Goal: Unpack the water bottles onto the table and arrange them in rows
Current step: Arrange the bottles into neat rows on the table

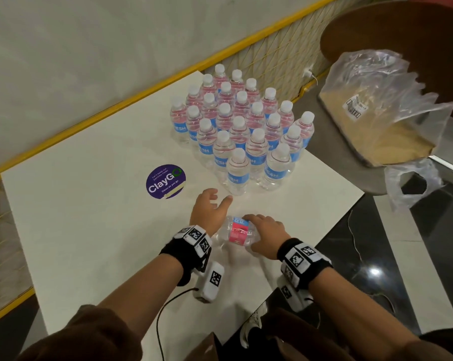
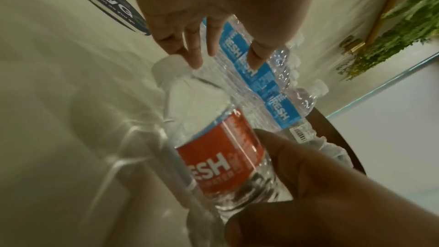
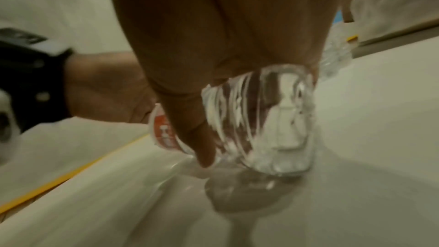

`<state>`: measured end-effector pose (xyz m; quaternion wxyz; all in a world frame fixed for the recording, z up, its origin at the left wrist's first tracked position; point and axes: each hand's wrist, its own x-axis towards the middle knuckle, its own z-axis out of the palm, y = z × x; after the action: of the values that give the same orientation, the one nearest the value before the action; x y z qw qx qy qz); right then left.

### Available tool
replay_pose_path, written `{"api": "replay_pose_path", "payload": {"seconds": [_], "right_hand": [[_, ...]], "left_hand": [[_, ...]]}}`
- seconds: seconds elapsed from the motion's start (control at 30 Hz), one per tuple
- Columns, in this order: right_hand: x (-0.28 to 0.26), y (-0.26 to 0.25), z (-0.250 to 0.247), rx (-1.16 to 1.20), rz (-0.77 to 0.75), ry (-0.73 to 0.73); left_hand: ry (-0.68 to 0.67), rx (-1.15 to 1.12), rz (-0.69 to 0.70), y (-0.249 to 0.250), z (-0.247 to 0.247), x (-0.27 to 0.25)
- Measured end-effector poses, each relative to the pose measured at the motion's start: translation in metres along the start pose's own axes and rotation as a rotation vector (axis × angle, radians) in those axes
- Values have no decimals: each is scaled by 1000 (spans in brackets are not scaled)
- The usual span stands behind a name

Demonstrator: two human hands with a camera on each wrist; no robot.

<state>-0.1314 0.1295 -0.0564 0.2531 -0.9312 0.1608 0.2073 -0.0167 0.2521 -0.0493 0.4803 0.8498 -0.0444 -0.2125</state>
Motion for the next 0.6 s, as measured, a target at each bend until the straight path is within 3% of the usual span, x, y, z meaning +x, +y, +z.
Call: {"api": "replay_pose_path", "payload": {"seconds": [0.07,0.17,0.23,0.3,0.43,0.53,0.6], "right_hand": [[-2,8,-2,141,-60,7],[-3,16,-1,499,-101,107],[1,18,-3,547,-107,196],[6,15,-3,468,-108,281],[12,11,-3,266,58,438],[11,15,-9,564,35,499],[9,22,-13,771,48,469]], "left_hand": [[-99,64,-9,6,-7,-1],[-396,190,-97,24,-16,-3],[-492,176,-120,37,-18,-7],[-451,252,-26,50,-16,-9],[-370,446,186,68,-5,-18],[-346,270,200,65,-3,-18],[-212,103,171,57,-4,-10]]}}
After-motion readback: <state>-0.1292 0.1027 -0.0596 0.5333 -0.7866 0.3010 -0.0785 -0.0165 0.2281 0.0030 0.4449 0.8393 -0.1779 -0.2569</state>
